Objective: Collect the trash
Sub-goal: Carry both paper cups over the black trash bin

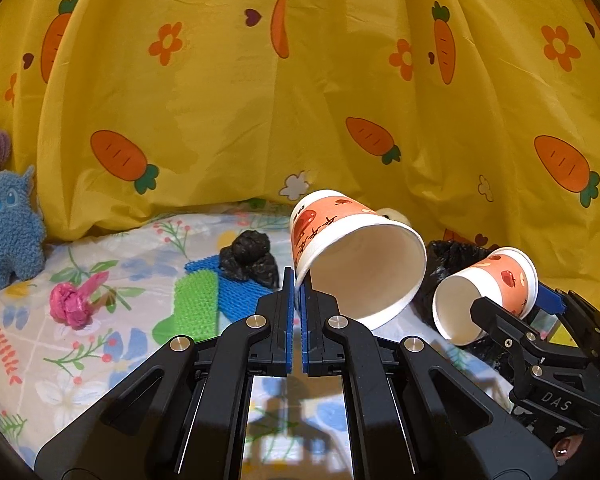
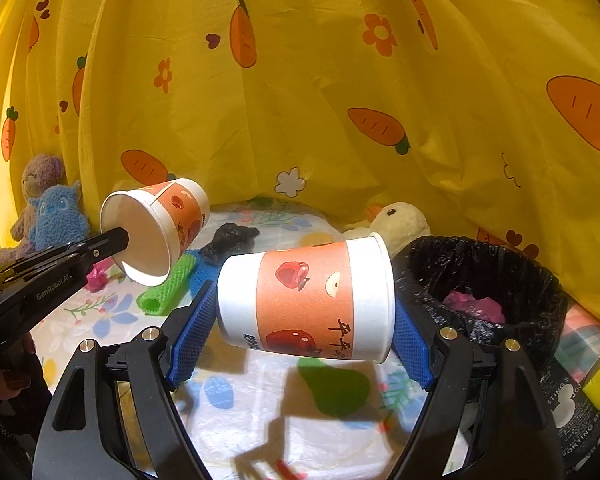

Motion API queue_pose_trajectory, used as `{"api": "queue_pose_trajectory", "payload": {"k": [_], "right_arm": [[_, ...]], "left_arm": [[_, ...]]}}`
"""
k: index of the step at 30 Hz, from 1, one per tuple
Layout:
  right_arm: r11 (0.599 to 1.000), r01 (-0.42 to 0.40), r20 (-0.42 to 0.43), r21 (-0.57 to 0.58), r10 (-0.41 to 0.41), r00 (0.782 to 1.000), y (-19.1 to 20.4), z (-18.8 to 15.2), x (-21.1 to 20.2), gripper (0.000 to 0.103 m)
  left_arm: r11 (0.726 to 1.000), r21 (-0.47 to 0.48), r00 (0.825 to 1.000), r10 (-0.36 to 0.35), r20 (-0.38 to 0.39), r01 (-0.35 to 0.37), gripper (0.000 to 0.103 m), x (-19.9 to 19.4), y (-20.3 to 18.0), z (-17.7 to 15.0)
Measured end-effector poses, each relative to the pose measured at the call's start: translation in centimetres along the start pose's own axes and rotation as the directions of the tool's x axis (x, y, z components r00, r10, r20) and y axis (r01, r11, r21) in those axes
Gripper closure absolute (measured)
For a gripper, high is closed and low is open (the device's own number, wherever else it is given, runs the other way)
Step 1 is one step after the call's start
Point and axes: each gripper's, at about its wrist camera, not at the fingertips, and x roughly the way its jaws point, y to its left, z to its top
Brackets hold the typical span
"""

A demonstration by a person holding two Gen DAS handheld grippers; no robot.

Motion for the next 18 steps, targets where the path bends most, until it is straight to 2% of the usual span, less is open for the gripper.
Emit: {"api": "queue_pose_trajectory", "payload": {"k": [4, 9, 18], "right_arm": [[0.995, 0.094, 0.034, 0.026, -0.095, 0.995, -3.2, 1.2, -0.1, 0.025], [0.975, 0.211, 0.051, 0.068, -0.215, 0.975, -7.5, 2.4, 0.4, 0.025], [0.942, 0.315, 0.042, 0.113, -0.321, 0.946, -13.0, 3.0, 1.3, 0.025]], "left_arm": [[0.997, 0.025, 0.998, -0.066, 0.0, 0.066, 0.101, 1.7, -3.2, 1.0], [0.988, 0.042, 0.988, -0.15, -0.02, 0.151, 0.101, 4.6, -7.1, 1.9], [0.957, 0.046, 0.956, -0.284, -0.072, 0.288, 0.101, 10.0, -12.9, 2.3]]}}
